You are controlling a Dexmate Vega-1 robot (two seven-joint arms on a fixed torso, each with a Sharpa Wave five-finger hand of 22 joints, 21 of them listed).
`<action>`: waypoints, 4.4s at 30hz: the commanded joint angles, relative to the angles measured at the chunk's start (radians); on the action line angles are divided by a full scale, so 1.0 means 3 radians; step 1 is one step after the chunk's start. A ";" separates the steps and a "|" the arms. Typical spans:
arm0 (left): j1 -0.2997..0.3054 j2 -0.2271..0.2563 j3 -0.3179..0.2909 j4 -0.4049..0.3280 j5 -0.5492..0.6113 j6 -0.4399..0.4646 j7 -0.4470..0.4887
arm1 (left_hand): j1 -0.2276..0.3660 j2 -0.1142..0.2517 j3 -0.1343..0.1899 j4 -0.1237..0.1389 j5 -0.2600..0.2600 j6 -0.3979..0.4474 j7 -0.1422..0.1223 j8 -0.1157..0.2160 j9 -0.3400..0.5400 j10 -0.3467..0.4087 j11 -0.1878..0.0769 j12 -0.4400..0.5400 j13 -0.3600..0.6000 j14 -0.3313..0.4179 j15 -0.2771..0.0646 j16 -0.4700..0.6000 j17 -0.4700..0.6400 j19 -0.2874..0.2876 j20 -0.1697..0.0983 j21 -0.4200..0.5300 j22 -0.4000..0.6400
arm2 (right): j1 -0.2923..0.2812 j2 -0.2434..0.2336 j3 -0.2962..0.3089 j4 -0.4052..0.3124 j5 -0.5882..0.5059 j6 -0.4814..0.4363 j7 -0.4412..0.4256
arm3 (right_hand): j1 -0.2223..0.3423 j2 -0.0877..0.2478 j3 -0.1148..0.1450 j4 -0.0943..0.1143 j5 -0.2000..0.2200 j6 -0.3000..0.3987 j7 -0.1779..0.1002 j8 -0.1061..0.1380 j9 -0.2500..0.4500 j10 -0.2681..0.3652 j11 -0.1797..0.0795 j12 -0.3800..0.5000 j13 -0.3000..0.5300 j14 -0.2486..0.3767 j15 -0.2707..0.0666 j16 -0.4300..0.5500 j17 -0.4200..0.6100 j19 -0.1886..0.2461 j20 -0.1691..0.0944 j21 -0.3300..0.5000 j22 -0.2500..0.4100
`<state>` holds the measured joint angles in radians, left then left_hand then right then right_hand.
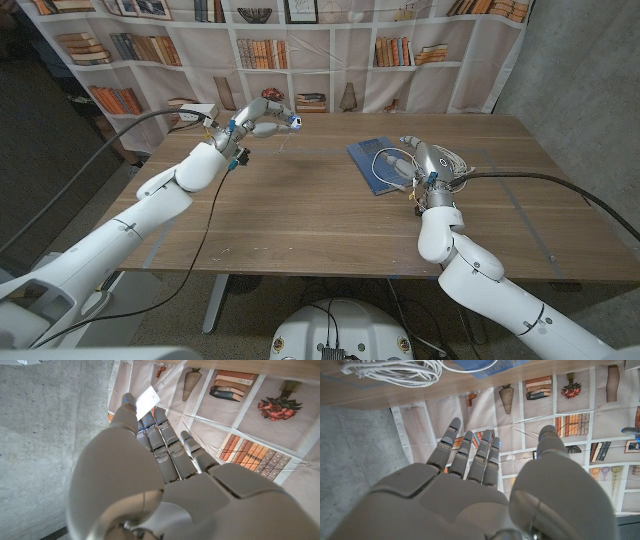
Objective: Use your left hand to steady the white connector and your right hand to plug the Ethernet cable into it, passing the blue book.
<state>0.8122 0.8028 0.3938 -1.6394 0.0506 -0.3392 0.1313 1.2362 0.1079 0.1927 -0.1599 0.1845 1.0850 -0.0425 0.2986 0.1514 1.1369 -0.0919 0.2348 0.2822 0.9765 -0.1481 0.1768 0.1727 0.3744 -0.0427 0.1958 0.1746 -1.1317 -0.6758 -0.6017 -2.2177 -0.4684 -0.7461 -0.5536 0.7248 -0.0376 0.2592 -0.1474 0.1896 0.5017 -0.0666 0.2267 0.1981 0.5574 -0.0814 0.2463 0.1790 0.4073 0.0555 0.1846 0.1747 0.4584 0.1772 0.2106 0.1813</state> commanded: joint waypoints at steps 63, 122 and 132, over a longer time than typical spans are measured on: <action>0.0184 -0.0051 -0.0148 0.0112 -0.0394 -0.0210 -0.0090 | -0.0105 -0.0059 0.0326 0.0173 -0.0007 0.0260 -0.0074 -0.0001 0.0133 0.0432 -0.0386 -0.0012 0.0083 -0.0067 -0.0197 0.0007 -0.0007 -0.0093 -0.0198 0.0004 0.0002 | 0.1047 -0.0243 -0.1256 0.0504 -0.2200 -0.1078 0.2541 | 0.0135 0.0063 -0.0062 0.0038 0.0050 0.0250 -0.0439 0.0000 0.0033 0.0143 -0.0429 -0.0016 0.0035 0.0223 -0.0383 0.0041 0.0023 0.0056 -0.0048 -0.0027 0.0006; 0.0239 -0.0070 -0.0159 0.0159 -0.0419 -0.0294 -0.0099 | -0.0158 -0.0085 0.0461 0.0171 -0.0009 0.0264 -0.0100 -0.0018 0.0138 0.0419 -0.0389 -0.0032 0.0119 -0.0092 -0.0205 0.0008 -0.0002 -0.0107 -0.0183 0.0005 0.0002 | 0.0675 0.0271 -0.0740 0.1068 -0.3093 -0.0574 0.2931 | 0.0349 0.0113 0.0001 -0.0010 0.0099 0.0655 -0.0521 0.0097 0.0029 0.0617 -0.0459 0.0050 0.0068 0.0645 -0.0580 0.0074 0.0014 0.0372 -0.0237 0.0040 0.0007; 0.0181 -0.0088 -0.0118 0.0240 -0.0445 -0.0364 -0.0183 | -0.0167 -0.0091 0.0483 0.0170 -0.0009 0.0262 -0.0103 -0.0020 0.0139 0.0417 -0.0388 -0.0034 0.0125 -0.0101 -0.0206 0.0007 -0.0002 -0.0109 -0.0186 0.0005 0.0002 | 0.0667 0.0290 -0.0737 0.1145 -0.3069 -0.0526 0.2733 | 0.0477 0.0094 0.0022 -0.0032 0.0134 0.0792 -0.0525 0.0137 0.0033 0.0760 -0.0462 0.0066 0.0088 0.0804 -0.0675 0.0083 0.0017 0.0449 -0.0294 0.0039 0.0008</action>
<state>0.8818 0.7821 0.3480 -1.5900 -0.0741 -0.4307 0.0972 1.1927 0.0647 0.2340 -0.2011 0.1778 1.1405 -0.0700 0.2866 0.1540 1.1700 -0.1241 0.2231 0.3150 0.9502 -0.1357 0.1771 0.1700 0.3445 -0.0408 0.1931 0.1725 -0.9289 -0.6054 -0.8268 -1.9030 -1.3890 -0.9153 0.3075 0.8516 -0.0092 0.2610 -0.1547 0.2225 0.7290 -0.2249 0.2627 0.2048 0.7720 -0.2185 0.2589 0.2025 0.6328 -0.0590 0.2002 0.1767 0.5821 0.0893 0.2151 0.1818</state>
